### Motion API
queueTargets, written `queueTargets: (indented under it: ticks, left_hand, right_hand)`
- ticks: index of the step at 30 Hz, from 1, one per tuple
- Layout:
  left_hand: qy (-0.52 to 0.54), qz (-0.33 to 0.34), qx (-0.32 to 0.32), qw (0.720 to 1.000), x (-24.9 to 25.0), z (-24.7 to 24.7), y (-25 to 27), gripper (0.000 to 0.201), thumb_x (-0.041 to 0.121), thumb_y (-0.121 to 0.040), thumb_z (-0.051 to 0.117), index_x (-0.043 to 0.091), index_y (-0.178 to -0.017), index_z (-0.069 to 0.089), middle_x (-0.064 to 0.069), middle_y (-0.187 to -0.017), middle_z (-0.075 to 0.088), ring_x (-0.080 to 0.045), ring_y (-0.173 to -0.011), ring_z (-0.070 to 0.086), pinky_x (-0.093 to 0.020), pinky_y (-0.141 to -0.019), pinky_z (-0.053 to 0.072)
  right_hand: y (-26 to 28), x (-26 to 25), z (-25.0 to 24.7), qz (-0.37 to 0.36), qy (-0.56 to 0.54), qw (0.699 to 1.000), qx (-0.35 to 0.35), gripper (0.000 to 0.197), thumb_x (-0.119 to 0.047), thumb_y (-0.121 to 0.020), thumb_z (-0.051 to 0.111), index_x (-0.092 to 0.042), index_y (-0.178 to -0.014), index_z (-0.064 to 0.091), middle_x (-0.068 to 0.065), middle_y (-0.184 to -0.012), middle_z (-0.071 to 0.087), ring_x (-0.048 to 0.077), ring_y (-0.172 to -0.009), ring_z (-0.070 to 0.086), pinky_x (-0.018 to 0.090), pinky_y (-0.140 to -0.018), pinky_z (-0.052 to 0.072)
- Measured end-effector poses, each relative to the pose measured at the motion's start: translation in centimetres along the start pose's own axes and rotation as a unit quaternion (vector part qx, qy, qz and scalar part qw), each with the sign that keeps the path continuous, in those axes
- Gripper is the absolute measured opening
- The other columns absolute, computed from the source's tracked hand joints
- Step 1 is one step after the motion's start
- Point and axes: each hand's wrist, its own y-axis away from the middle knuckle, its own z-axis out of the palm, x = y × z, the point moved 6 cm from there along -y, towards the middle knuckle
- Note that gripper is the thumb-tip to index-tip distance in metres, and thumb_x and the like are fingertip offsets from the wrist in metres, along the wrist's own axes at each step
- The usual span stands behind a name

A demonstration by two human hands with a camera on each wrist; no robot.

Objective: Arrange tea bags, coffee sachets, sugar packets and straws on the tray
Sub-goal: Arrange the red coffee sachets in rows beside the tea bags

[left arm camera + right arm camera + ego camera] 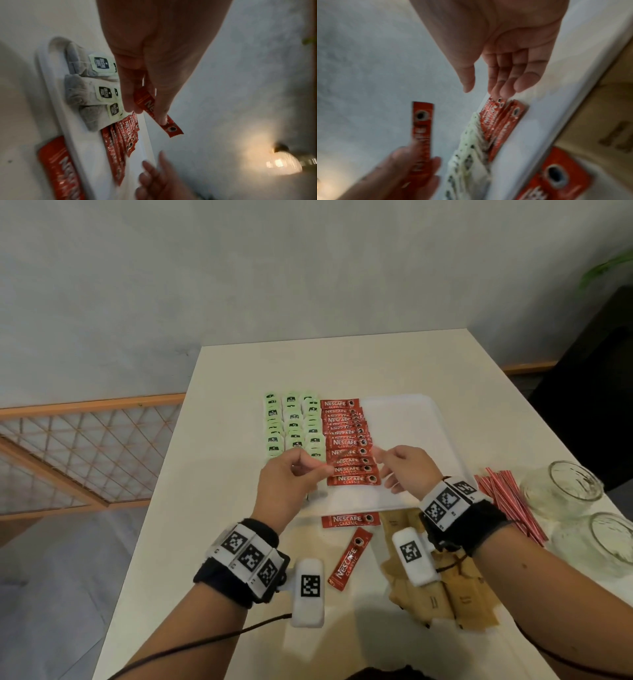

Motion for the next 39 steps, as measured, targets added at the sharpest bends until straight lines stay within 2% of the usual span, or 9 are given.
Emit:
queueTargets:
  ticks: [4, 8, 10, 12, 15, 24, 30, 34, 39]
  left_hand:
    - [-0.120, 0.131, -0.001, 0.984, 1.2, 1.9, 1.0, 0.022, 0.015, -0.076, 0.082, 0.017, -0.070, 0.062, 0.005, -0.078, 0.064, -0.005, -0.073, 0.057, -0.022, -0.070, 0.048]
    - [-0.128, 0.176, -0.015, 0.976, 1.6, 2.7, 1.9, 0.019, 0.017, -0.076, 0.082, 0.020, -0.075, 0.063, 0.005, -0.084, 0.060, -0.004, -0.080, 0.055, -0.024, -0.073, 0.048]
    - [-0.109, 0.117, -0.011, 0.987, 0.9, 2.4, 1.8, 0.022, 0.020, -0.077, 0.082, 0.024, -0.088, 0.063, 0.006, -0.095, 0.060, -0.003, -0.088, 0.057, -0.023, -0.078, 0.051]
    - [-0.015, -0.034, -0.038, 0.999, -0.6, 2.3, 1.7, 0.032, 0.026, -0.080, 0.080, 0.018, -0.106, 0.061, 0.003, -0.105, 0.061, -0.011, -0.094, 0.062, -0.028, -0.081, 0.057]
    - [0.099, -0.183, -0.085, 0.975, -1.7, 2.5, 2.2, 0.026, 0.026, -0.088, 0.072, 0.009, -0.107, 0.066, -0.004, -0.097, 0.067, -0.014, -0.082, 0.065, -0.029, -0.072, 0.061]
    - [0.091, -0.047, -0.060, 0.993, -0.1, 2.1, 2.1, 0.008, 0.004, -0.084, 0.074, 0.011, -0.086, 0.070, -0.003, -0.081, 0.066, -0.011, -0.066, 0.062, -0.027, -0.056, 0.057]
    - [0.178, -0.130, -0.100, 0.970, -0.9, 2.4, 2.2, 0.050, -0.005, -0.075, 0.078, 0.017, -0.118, 0.063, -0.005, -0.100, 0.073, -0.018, -0.085, 0.073, -0.031, -0.073, 0.060]
    - [0.217, -0.167, -0.084, 0.958, -1.3, 2.4, 1.7, 0.031, 0.002, -0.082, 0.073, 0.001, -0.113, 0.066, -0.014, -0.099, 0.073, -0.018, -0.081, 0.072, -0.025, -0.071, 0.059]
    - [0.186, -0.148, -0.052, 0.970, -1.4, 2.5, 1.2, 0.017, 0.000, -0.085, 0.070, -0.001, -0.102, 0.070, -0.014, -0.086, 0.074, -0.016, -0.072, 0.072, -0.021, -0.068, 0.060]
  right_hand:
    - [2.2, -2.0, 1.5, 0.001, -0.146, 0.980, -0.131, 0.037, -0.039, -0.095, 0.056, -0.004, -0.104, 0.064, 0.008, -0.070, 0.063, 0.017, -0.055, 0.057, 0.029, -0.056, 0.051]
    - [3.1, -2.8, 1.8, -0.044, -0.166, 0.974, -0.147, 0.015, -0.004, -0.096, 0.055, -0.003, -0.110, 0.059, 0.009, -0.071, 0.062, 0.014, -0.053, 0.057, 0.027, -0.055, 0.055]
    - [3.2, -2.8, 1.4, -0.070, -0.159, 0.976, -0.132, 0.016, 0.000, -0.094, 0.056, -0.002, -0.110, 0.060, 0.008, -0.070, 0.063, 0.014, -0.054, 0.058, 0.027, -0.057, 0.056]
    - [3.3, -2.6, 1.1, -0.089, -0.145, 0.978, -0.121, 0.016, -0.001, -0.093, 0.058, -0.004, -0.109, 0.062, 0.005, -0.068, 0.065, 0.014, -0.055, 0.058, 0.028, -0.061, 0.055]
    - [3.5, -2.5, 1.1, -0.103, -0.123, 0.979, -0.124, 0.016, -0.003, -0.092, 0.062, -0.006, -0.108, 0.064, 0.002, -0.066, 0.067, 0.011, -0.056, 0.061, 0.027, -0.062, 0.055]
    - [4.0, -2.1, 2.2, 0.002, -0.082, 0.980, -0.181, 0.039, -0.035, -0.094, 0.059, 0.002, -0.103, 0.067, 0.011, -0.071, 0.068, 0.016, -0.050, 0.057, 0.025, -0.051, 0.052]
    - [3.4, -2.0, 1.1, -0.060, -0.122, 0.980, -0.143, 0.014, -0.004, -0.088, 0.066, -0.008, -0.100, 0.072, 0.010, -0.077, 0.067, 0.013, -0.055, 0.057, 0.024, -0.059, 0.056]
    - [3.3, -2.1, 1.0, -0.079, -0.111, 0.982, -0.131, 0.016, -0.005, -0.086, 0.069, -0.006, -0.102, 0.070, 0.006, -0.075, 0.069, 0.011, -0.055, 0.061, 0.025, -0.064, 0.059]
    - [2.9, -2.5, 1.7, -0.096, -0.038, 0.985, -0.137, 0.015, -0.017, -0.086, 0.072, -0.005, -0.095, 0.071, 0.006, -0.074, 0.071, 0.010, -0.053, 0.058, 0.021, -0.049, 0.047]
